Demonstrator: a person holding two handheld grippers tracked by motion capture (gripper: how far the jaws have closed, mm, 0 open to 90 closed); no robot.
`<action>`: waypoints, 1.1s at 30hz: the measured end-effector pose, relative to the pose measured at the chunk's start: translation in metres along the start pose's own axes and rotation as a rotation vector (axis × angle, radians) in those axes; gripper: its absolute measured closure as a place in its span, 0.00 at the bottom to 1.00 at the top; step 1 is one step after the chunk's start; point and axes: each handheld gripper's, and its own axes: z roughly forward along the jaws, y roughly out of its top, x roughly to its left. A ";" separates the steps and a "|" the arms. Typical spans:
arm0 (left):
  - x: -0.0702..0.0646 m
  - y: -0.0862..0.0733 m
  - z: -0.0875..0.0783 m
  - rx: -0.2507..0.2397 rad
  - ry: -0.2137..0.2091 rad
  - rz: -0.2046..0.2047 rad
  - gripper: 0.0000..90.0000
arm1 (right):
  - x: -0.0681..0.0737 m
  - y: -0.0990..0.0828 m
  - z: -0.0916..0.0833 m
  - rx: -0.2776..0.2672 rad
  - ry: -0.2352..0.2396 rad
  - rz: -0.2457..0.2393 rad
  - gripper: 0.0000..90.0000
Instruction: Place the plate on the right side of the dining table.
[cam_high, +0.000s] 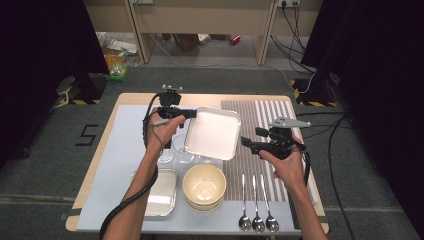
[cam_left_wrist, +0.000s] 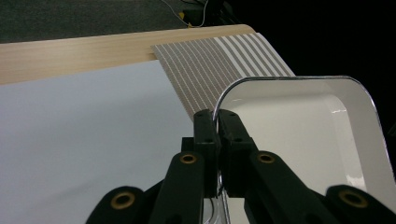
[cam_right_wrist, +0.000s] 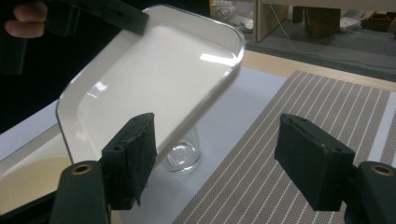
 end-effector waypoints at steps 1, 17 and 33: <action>-0.002 0.000 0.003 -0.001 -0.001 0.000 0.96 | 0.000 0.000 0.000 0.000 0.000 0.000 0.33; -0.033 0.006 0.016 -0.011 -0.076 0.017 0.96 | -0.013 -0.001 0.009 0.008 0.015 0.080 0.49; -0.050 0.003 0.019 0.026 -0.118 0.055 0.97 | -0.032 -0.004 -0.007 -0.123 0.064 0.184 0.85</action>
